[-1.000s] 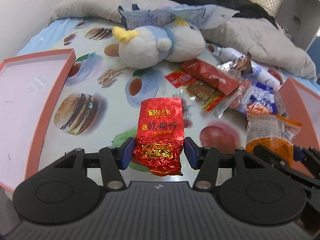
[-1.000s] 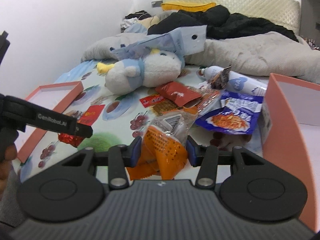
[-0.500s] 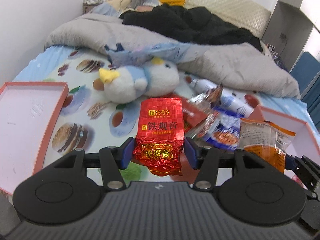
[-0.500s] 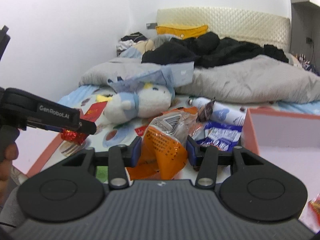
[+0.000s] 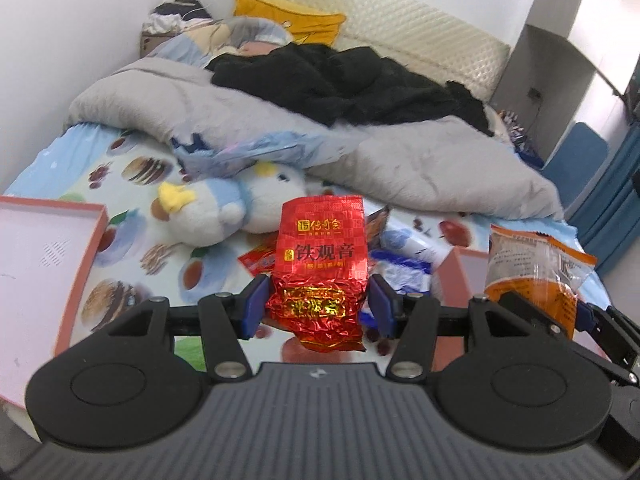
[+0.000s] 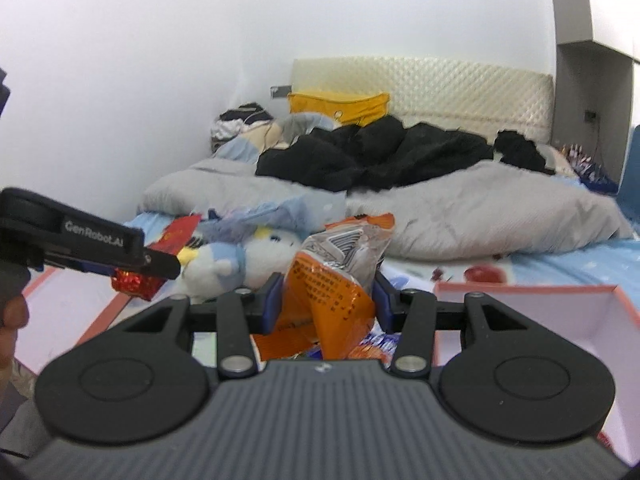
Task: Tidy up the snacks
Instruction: 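Lift the red tea packet with the left gripper while the right lifts the orange bag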
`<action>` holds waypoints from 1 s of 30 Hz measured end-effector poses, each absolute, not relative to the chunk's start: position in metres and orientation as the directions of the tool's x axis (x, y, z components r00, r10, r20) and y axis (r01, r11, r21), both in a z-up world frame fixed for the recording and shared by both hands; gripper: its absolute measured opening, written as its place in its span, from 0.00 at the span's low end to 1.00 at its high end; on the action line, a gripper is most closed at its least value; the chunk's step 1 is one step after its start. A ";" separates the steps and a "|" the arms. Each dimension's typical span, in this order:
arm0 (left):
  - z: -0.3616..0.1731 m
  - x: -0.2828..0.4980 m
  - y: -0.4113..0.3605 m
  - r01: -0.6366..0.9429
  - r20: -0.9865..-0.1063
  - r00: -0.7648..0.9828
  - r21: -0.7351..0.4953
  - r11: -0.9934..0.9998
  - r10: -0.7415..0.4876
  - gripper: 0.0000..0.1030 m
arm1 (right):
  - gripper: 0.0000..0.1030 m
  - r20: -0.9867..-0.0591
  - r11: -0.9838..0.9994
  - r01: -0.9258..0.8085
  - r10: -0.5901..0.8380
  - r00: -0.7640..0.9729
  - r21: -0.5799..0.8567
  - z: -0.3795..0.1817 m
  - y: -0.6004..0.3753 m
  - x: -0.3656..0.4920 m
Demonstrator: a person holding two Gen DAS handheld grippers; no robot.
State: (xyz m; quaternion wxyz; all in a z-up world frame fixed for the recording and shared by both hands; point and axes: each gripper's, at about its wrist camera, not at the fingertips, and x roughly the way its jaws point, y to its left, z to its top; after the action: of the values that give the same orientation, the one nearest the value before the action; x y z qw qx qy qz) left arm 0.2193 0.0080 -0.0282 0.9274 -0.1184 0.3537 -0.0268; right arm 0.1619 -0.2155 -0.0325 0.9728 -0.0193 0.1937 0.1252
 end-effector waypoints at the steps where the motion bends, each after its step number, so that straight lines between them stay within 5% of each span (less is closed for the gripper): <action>1: -0.025 0.219 0.004 -0.028 -0.644 0.752 -0.243 0.970 -0.140 0.58 | 0.47 -0.376 0.969 -0.247 0.232 0.897 0.007 -0.029 -0.218 0.162; 18: -0.003 0.217 -0.077 0.097 -0.607 0.754 -0.271 0.958 -0.249 0.58 | 0.47 -0.320 0.991 -0.132 0.124 0.939 -0.004 -0.008 -0.289 0.146; 30: -0.038 0.238 -0.140 0.177 -0.663 0.683 -0.256 0.950 -0.305 0.58 | 0.47 -0.407 0.999 -0.037 0.037 0.913 0.007 -0.046 -0.343 0.150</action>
State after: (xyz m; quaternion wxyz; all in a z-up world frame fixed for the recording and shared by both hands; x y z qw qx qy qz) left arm 0.2378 -0.1403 -0.0381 0.9134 -0.0857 0.3754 -0.1319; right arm 0.1505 -0.3428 -0.0459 0.9779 -0.0006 0.2081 0.0190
